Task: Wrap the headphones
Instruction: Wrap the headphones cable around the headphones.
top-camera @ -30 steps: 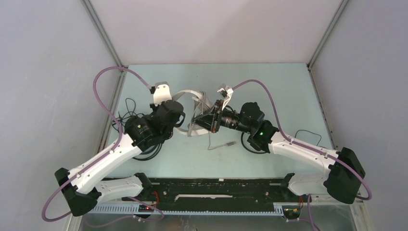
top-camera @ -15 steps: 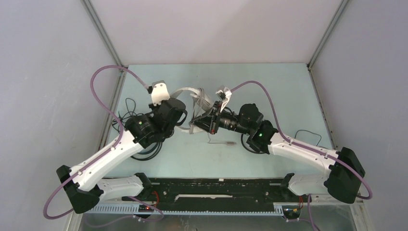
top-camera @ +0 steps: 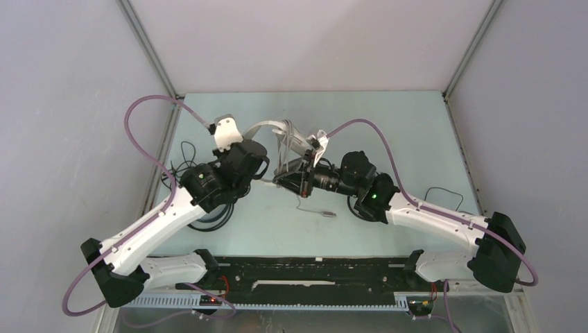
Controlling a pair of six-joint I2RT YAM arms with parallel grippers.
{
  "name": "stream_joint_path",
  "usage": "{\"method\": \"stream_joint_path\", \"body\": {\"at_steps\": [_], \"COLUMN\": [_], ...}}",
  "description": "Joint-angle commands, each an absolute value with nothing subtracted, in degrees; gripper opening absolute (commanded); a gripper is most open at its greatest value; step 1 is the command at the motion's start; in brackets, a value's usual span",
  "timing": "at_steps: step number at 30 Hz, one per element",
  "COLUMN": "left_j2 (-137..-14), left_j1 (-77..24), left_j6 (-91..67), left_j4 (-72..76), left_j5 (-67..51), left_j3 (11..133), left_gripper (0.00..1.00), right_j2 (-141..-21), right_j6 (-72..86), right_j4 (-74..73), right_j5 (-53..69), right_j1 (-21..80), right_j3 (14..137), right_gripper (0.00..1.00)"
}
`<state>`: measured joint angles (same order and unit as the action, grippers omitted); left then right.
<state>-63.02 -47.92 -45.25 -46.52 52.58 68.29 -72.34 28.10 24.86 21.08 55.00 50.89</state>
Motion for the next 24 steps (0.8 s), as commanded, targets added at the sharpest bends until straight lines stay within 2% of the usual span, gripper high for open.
{"method": "stream_joint_path", "body": {"at_steps": [1, 8, 24], "left_j2": [-62.4, -60.9, -58.8], "left_j1": [-46.2, -46.2, -46.2], "left_j6": [-53.3, -55.9, -56.1], "left_j4": [-38.9, -38.9, -41.3], "left_j5": [58.0, 54.6, 53.0], "left_j3": [75.7, 76.8, 78.3], "left_gripper": [0.00, 0.00, 0.00], "right_j2": [-70.4, -69.9, -70.3], "right_j6": [19.4, 11.8, -3.7], "right_j4": [19.4, 17.7, 33.3], "right_j5": [22.6, 16.5, 8.6], "right_j1": [58.7, 61.2, 63.3], "right_j3": [52.8, 52.6, 40.2], "right_gripper": [0.10, 0.11, 0.13]}}
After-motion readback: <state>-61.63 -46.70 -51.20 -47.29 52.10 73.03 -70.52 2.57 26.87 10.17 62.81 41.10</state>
